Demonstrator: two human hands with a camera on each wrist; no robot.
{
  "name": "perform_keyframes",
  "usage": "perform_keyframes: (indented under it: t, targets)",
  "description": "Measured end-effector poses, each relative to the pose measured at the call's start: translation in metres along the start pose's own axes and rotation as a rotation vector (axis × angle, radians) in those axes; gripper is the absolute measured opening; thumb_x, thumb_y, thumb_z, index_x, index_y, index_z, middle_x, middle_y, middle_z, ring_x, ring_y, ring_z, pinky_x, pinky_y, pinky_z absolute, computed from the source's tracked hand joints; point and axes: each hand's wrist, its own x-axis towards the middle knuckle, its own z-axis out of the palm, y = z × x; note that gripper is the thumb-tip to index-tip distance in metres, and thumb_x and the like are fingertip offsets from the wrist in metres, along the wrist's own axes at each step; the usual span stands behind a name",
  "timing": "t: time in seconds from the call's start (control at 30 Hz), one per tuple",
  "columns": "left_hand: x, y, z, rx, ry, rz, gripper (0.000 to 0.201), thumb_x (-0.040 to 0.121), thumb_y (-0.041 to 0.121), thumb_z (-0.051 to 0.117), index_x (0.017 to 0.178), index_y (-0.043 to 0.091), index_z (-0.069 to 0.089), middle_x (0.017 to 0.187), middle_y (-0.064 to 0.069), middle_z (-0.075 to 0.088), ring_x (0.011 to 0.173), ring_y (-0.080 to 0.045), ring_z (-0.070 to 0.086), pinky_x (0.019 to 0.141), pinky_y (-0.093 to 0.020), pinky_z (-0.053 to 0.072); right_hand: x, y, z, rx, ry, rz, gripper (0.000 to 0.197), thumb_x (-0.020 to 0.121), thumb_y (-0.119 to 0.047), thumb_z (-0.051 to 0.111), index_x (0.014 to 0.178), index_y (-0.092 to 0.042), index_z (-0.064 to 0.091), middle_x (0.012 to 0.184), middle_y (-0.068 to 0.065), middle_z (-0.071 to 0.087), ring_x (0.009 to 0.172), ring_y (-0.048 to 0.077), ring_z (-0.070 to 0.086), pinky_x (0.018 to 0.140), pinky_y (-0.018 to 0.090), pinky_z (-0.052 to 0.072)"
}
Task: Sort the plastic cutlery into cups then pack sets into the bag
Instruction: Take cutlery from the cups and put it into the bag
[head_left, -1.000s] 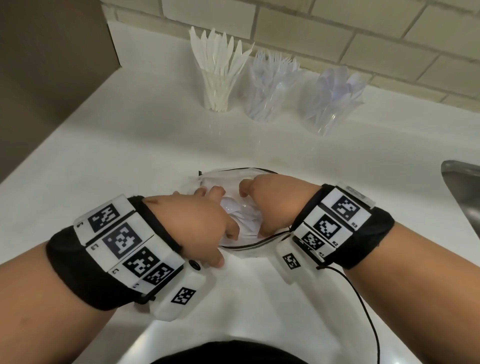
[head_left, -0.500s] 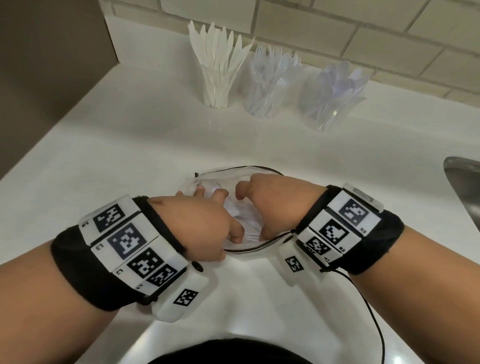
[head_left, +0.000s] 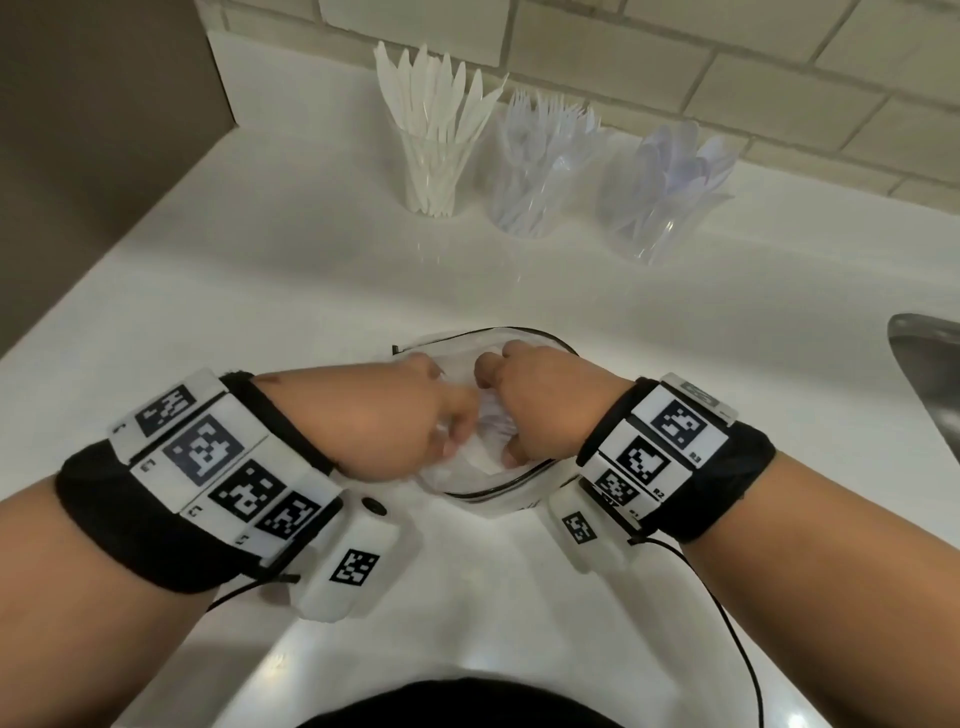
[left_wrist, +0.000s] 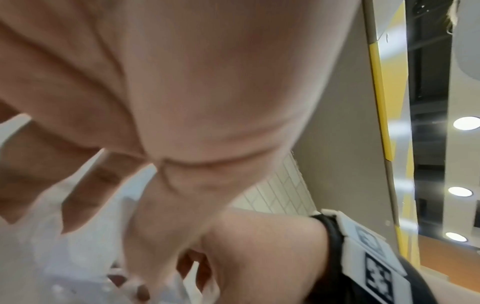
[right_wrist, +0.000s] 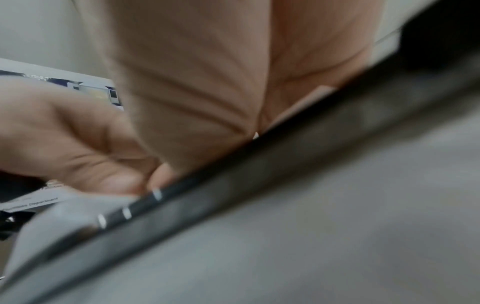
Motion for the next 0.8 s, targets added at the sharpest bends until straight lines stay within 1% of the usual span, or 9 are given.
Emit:
perform_keyframes:
  t: [0.1, 0.17, 0.3, 0.37, 0.43, 0.57, 0.67, 0.73, 0.8]
  targets:
    - [0.01, -0.009, -0.006, -0.148, 0.309, -0.09, 0.006, 0.094, 0.03, 0.049, 0.094, 0.029, 0.055, 0.111, -0.001, 0.045, 0.082, -0.019, 0.055, 0.077, -0.029, 0.044, 0.005, 0.001, 0.001, 0.026, 0.009, 0.026, 0.053, 0.082, -0.02, 0.067, 0.129, -0.014, 0.043, 0.105, 0.006, 0.05, 0.091, 0.028, 0.057, 0.068, 0.033, 0.045]
    - [0.014, -0.013, -0.009, -0.163, 0.383, -0.19, 0.014, 0.089, 0.035, 0.058, 0.102, 0.028, 0.057, 0.113, -0.003, 0.038, 0.084, -0.019, 0.053, 0.078, -0.03, 0.045, 0.007, 0.004, 0.0, 0.055, 0.009, 0.037, 0.056, 0.08, -0.024, 0.069, 0.128, -0.014, 0.044, 0.1, 0.005, 0.05, 0.087, 0.026, 0.057, 0.07, 0.034, 0.05]
    - [0.019, -0.017, -0.009, -0.08, 0.255, -0.289, 0.062, 0.072, 0.041, 0.074, 0.126, 0.041, 0.044, 0.126, -0.003, 0.023, 0.116, -0.029, 0.034, 0.087, -0.033, 0.043, 0.007, 0.011, 0.001, 0.094, -0.015, 0.064, 0.08, 0.074, -0.041, 0.076, 0.14, -0.025, 0.034, 0.12, 0.008, 0.046, 0.104, 0.03, 0.057, 0.08, 0.034, 0.048]
    - [0.023, -0.019, -0.008, -0.066, 0.213, -0.275, 0.075, 0.067, 0.039, 0.078, 0.131, 0.043, 0.038, 0.132, -0.001, 0.023, 0.119, -0.029, 0.036, 0.09, -0.037, 0.046, 0.007, 0.01, 0.001, 0.064, -0.03, 0.088, 0.083, 0.076, -0.043, 0.075, 0.143, -0.031, 0.028, 0.122, 0.01, 0.046, 0.107, 0.033, 0.056, 0.088, 0.041, 0.05]
    - [0.026, -0.019, -0.007, -0.081, 0.198, -0.251, 0.081, 0.066, 0.032, 0.079, 0.134, 0.039, 0.035, 0.13, 0.0, 0.03, 0.109, -0.026, 0.048, 0.085, -0.036, 0.051, 0.009, 0.01, 0.002, 0.066, -0.017, 0.096, 0.079, 0.077, -0.039, 0.075, 0.141, -0.026, 0.029, 0.12, 0.01, 0.05, 0.103, 0.033, 0.058, 0.087, 0.043, 0.051]
    - [0.03, -0.019, -0.004, -0.114, 0.235, -0.253, 0.073, 0.071, 0.022, 0.073, 0.135, 0.027, 0.037, 0.119, -0.003, 0.041, 0.084, -0.02, 0.053, 0.057, -0.024, 0.04, 0.015, 0.014, 0.002, 0.111, 0.008, 0.094, 0.072, 0.08, -0.033, 0.074, 0.137, -0.015, 0.034, 0.119, 0.009, 0.056, 0.102, 0.028, 0.059, 0.079, 0.034, 0.05]
    - [0.036, -0.019, -0.008, -0.164, 0.309, -0.253, 0.05, 0.077, 0.03, 0.069, 0.121, 0.017, 0.05, 0.108, -0.002, 0.053, 0.086, -0.019, 0.052, 0.064, -0.027, 0.042, 0.018, 0.014, 0.001, 0.112, 0.002, 0.093, 0.082, 0.077, -0.037, 0.074, 0.145, -0.025, 0.029, 0.13, 0.008, 0.046, 0.116, 0.03, 0.052, 0.093, 0.041, 0.049]
    - [0.04, -0.019, -0.012, -0.19, 0.332, -0.243, 0.041, 0.08, 0.032, 0.068, 0.114, 0.014, 0.053, 0.098, 0.003, 0.056, 0.087, -0.018, 0.05, 0.072, -0.027, 0.04, 0.019, 0.013, 0.001, 0.113, 0.005, 0.089, 0.08, 0.078, -0.037, 0.074, 0.143, -0.022, 0.031, 0.128, 0.008, 0.048, 0.115, 0.03, 0.053, 0.093, 0.042, 0.049]
    - [0.043, -0.018, -0.014, -0.236, 0.327, -0.243, 0.037, 0.084, 0.021, 0.065, 0.117, 0.012, 0.051, 0.084, 0.01, 0.046, 0.087, -0.016, 0.047, 0.072, -0.026, 0.037, 0.02, 0.013, 0.002, 0.134, 0.023, 0.085, 0.072, 0.079, -0.036, 0.072, 0.137, -0.017, 0.036, 0.12, 0.008, 0.053, 0.107, 0.03, 0.057, 0.087, 0.041, 0.051]
